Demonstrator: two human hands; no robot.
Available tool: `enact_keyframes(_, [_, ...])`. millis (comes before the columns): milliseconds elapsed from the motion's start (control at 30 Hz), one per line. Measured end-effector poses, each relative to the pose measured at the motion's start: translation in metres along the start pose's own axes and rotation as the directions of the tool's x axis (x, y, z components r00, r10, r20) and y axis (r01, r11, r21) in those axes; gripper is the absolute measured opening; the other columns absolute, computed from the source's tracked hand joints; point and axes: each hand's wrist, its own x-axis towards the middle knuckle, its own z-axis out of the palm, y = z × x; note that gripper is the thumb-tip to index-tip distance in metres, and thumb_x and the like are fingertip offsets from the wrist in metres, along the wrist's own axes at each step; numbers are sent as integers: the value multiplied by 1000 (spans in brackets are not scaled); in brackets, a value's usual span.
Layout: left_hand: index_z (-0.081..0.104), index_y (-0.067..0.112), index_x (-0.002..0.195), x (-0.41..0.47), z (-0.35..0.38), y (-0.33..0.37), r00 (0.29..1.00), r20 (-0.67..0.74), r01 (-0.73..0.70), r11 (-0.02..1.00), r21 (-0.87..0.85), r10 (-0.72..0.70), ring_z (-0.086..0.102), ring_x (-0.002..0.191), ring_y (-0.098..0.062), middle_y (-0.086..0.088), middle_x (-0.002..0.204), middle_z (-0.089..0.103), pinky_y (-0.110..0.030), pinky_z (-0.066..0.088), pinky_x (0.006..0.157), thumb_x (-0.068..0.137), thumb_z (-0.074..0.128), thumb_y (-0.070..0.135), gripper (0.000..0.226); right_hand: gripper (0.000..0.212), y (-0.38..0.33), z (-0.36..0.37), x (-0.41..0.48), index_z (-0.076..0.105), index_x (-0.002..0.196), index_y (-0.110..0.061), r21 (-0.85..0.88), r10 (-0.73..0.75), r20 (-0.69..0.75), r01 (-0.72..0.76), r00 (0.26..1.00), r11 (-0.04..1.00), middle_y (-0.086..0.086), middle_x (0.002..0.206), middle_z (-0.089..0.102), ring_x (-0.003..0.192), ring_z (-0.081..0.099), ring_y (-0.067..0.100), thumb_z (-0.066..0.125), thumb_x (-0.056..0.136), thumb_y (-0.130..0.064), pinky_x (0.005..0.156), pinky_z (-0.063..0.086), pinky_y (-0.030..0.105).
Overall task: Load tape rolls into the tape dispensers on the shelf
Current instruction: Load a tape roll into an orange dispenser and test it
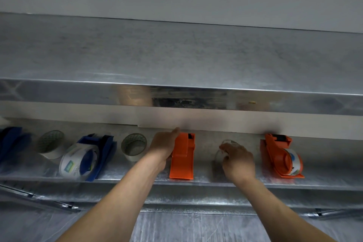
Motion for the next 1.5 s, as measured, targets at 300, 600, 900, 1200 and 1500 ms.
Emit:
enact_keyframes(300, [59, 16, 99, -6, 3, 1, 999, -46, 13, 1000, 5, -13, 66, 94, -29, -15, 104, 70, -46, 50, 95, 94, 50, 54, 39, 32, 14, 10, -3, 67, 118, -35, -136, -22, 101, 36, 995, 990, -7, 131, 62, 126, 51, 20, 51, 91, -37, 101, 39, 35])
enact_keyframes(600, [54, 13, 85, -12, 5, 2, 990, -143, 9, 1000, -1, -9, 61, 83, -21, -8, 92, 66, -40, 46, 86, 96, 48, 51, 39, 37, 7, 5, -1, 64, 121, -34, -2, -39, -22, 39, 999, 999, -9, 132, 61, 128, 48, 18, 57, 86, -27, 103, 34, 36])
enact_keyframes(900, [57, 19, 91, -34, 3, 0, 950, -307, -74, 997, -26, 62, 61, 101, -26, -4, 104, 64, -43, 44, 89, 98, 45, 49, 33, 32, -19, -9, -10, 66, 120, -33, 234, -106, -122, 132, 987, 963, -10, 128, 64, 126, 50, 15, 62, 88, -32, 99, 38, 30])
enact_keyframes(1200, [57, 23, 96, -63, -4, -13, 940, -287, -236, 958, -164, 183, 58, 106, -25, -4, 113, 63, -49, 44, 100, 95, 52, 45, 23, 33, -51, -40, -47, 66, 122, -28, 562, -12, -216, 135, 976, 816, -7, 128, 65, 120, 57, 15, 58, 93, -41, 92, 39, 24])
enact_keyframes(1500, [63, 21, 106, -98, -10, -33, 847, -289, -509, 839, -194, 447, 61, 99, -13, 4, 105, 67, -32, 47, 91, 97, 54, 38, 21, 31, -60, -44, -111, 68, 110, -28, 850, 192, -265, 134, 945, 509, -15, 102, 65, 105, 60, 7, 42, 102, -44, 96, 45, 27])
